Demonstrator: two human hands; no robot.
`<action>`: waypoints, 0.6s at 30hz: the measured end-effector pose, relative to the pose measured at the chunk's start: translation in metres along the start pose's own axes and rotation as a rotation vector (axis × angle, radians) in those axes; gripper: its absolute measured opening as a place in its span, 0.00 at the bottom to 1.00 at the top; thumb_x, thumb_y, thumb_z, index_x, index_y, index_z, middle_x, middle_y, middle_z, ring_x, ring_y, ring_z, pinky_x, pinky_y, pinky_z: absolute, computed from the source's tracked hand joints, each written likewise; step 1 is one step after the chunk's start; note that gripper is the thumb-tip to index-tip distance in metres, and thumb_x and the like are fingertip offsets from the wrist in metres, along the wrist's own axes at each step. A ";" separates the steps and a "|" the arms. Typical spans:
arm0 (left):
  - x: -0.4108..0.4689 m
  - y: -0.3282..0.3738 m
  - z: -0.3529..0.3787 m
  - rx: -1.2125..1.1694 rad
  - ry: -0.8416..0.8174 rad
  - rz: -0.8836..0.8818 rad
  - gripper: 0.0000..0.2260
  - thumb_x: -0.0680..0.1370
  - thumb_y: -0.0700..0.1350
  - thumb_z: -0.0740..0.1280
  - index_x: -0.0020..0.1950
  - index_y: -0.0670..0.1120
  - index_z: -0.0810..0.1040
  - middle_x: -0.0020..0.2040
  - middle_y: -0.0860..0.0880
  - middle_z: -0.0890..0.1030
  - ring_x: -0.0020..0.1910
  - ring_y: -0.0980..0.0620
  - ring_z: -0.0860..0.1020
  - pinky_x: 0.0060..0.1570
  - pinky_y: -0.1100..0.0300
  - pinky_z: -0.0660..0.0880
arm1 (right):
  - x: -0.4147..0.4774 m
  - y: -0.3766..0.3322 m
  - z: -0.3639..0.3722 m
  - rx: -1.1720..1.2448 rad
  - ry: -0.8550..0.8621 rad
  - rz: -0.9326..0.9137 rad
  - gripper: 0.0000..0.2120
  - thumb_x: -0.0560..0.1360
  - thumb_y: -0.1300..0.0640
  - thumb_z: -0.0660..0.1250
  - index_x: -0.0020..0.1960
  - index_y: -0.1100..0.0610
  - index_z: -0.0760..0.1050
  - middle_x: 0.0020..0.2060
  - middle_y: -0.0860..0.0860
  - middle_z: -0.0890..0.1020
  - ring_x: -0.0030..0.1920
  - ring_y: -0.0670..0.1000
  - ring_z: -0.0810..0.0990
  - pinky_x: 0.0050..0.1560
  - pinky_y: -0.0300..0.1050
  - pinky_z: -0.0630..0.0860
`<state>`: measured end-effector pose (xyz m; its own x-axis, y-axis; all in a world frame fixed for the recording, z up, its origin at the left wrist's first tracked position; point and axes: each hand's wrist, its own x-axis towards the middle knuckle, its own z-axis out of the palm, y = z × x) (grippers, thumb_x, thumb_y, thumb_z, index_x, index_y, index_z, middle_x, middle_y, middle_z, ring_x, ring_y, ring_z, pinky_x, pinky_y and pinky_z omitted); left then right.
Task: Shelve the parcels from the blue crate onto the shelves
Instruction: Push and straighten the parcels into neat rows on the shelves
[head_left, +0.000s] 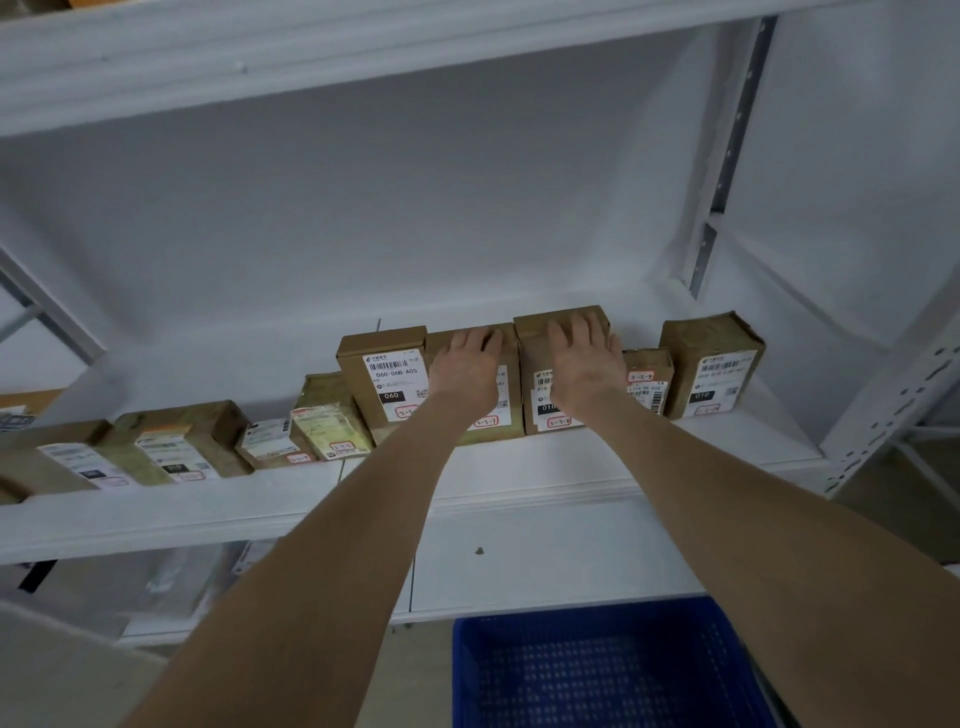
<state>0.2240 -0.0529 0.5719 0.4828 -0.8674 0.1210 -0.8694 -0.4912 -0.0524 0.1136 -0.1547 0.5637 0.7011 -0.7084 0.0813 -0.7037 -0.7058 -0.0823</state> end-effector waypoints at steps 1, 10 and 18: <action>-0.001 0.000 -0.001 -0.018 -0.029 0.001 0.34 0.75 0.39 0.66 0.77 0.45 0.53 0.76 0.48 0.57 0.74 0.46 0.57 0.69 0.51 0.62 | 0.001 0.000 -0.001 0.006 -0.019 -0.002 0.40 0.73 0.54 0.69 0.77 0.56 0.49 0.76 0.59 0.51 0.77 0.60 0.46 0.76 0.58 0.49; -0.005 -0.002 -0.011 -0.098 -0.067 0.035 0.35 0.75 0.37 0.65 0.77 0.44 0.52 0.77 0.45 0.55 0.75 0.45 0.56 0.72 0.50 0.59 | -0.008 0.012 -0.011 0.062 0.036 -0.025 0.42 0.72 0.54 0.70 0.77 0.54 0.48 0.77 0.56 0.50 0.77 0.58 0.45 0.76 0.58 0.48; -0.015 0.086 0.006 -0.123 0.110 0.258 0.28 0.74 0.34 0.61 0.74 0.44 0.62 0.71 0.46 0.65 0.67 0.45 0.68 0.56 0.51 0.73 | -0.033 0.082 0.034 0.091 -0.119 0.107 0.40 0.75 0.53 0.65 0.78 0.55 0.44 0.77 0.55 0.48 0.77 0.57 0.42 0.76 0.56 0.46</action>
<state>0.1425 -0.0825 0.5593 0.2355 -0.9453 0.2259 -0.9714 -0.2362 0.0243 0.0371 -0.1894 0.5206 0.6351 -0.7708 -0.0505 -0.7656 -0.6194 -0.1740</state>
